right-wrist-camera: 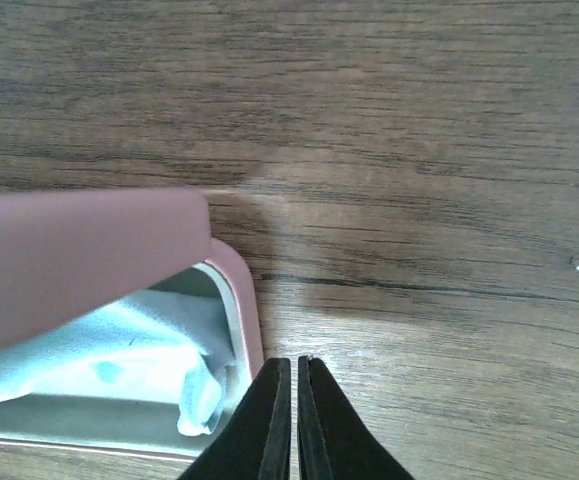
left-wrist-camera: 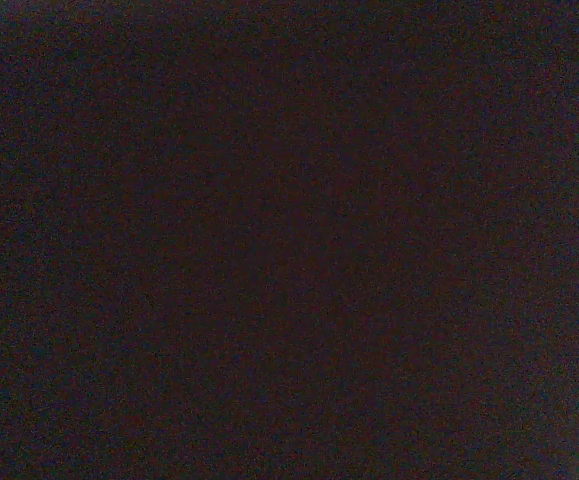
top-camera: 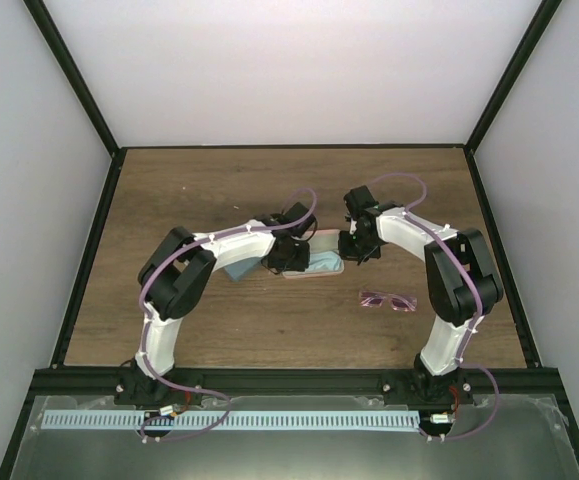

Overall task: Organize the sunglasses
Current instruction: Adjust the glasses cleaning cloth in the sunglasses case.

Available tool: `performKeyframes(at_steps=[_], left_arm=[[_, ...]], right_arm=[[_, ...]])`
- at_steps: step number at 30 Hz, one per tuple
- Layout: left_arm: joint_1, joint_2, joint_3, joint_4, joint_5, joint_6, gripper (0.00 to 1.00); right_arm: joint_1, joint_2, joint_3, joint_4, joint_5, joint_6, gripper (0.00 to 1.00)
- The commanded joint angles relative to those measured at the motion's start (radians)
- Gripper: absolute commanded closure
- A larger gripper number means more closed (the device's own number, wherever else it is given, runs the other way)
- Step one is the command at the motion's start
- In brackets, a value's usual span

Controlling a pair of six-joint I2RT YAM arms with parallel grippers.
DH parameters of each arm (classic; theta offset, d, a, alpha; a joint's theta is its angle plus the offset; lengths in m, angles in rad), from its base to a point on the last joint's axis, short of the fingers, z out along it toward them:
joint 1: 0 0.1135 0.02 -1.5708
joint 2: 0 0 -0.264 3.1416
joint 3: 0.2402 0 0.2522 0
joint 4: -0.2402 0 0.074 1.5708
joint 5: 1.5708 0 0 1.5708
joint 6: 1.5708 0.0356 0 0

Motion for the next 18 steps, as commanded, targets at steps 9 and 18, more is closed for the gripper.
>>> performKeyframes(at_steps=[9,18], left_arm=[[-0.022,0.065,0.011,-0.035,-0.022,0.021,0.91],[-0.023,0.058,0.013,-0.041,-0.036,0.023,0.96]], right_arm=[[0.007,-0.04,-0.007,0.002,0.003,-0.003,0.97],[0.008,-0.037,-0.024,0.011,-0.003,-0.003,0.97]])
